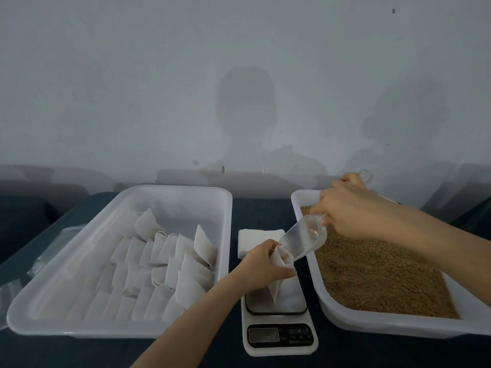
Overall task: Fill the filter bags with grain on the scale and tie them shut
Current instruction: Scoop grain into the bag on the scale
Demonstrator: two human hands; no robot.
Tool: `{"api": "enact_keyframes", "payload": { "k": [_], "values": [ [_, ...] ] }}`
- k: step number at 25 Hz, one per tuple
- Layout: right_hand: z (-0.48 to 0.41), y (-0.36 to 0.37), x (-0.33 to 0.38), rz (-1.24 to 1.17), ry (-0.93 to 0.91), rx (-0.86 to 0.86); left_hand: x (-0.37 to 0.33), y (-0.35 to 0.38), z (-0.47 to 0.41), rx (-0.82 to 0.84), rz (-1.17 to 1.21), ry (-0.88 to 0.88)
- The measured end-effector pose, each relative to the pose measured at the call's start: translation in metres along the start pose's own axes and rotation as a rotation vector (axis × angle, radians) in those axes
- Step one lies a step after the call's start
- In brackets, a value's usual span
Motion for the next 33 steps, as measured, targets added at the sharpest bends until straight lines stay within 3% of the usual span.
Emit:
{"api": "enact_keyframes", "payload": {
  "k": [8, 10, 12, 15, 17, 24, 33],
  "values": [
    [0.024, -0.011, 0.028, 0.280, -0.233, -0.477, -0.005, -0.003, 0.001, 0.029, 0.013, 0.020],
    [0.031, -0.006, 0.019, 0.232, -0.209, -0.537, -0.006, -0.003, 0.002, 0.023, 0.021, 0.027],
    [0.038, 0.005, -0.002, 0.111, -0.018, -0.556, -0.006, -0.003, 0.003, 0.004, 0.013, 0.022],
    [0.056, 0.049, -0.035, -0.182, 0.486, -0.367, -0.004, -0.002, 0.003, -0.010, -0.001, 0.015],
    [0.068, 0.092, -0.043, -0.364, 0.686, -0.177, -0.003, -0.002, 0.003, -0.016, -0.012, 0.012],
    [0.078, 0.164, -0.037, -0.376, 0.815, 0.045, -0.002, -0.003, 0.002, -0.019, -0.011, 0.008],
    [0.077, 0.181, -0.037, -0.358, 0.799, 0.041, 0.000, -0.002, 0.001, -0.024, -0.021, 0.004]
  ]
}}
Point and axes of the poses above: each hand's wrist, its own z-axis away from the middle knuckle, its own y-axis out of the palm, x = y × z, the point moved 2 cm from there along -z, towards the middle knuckle, and after that the axes turned 10 degrees about -x, right-handed, at the moved point
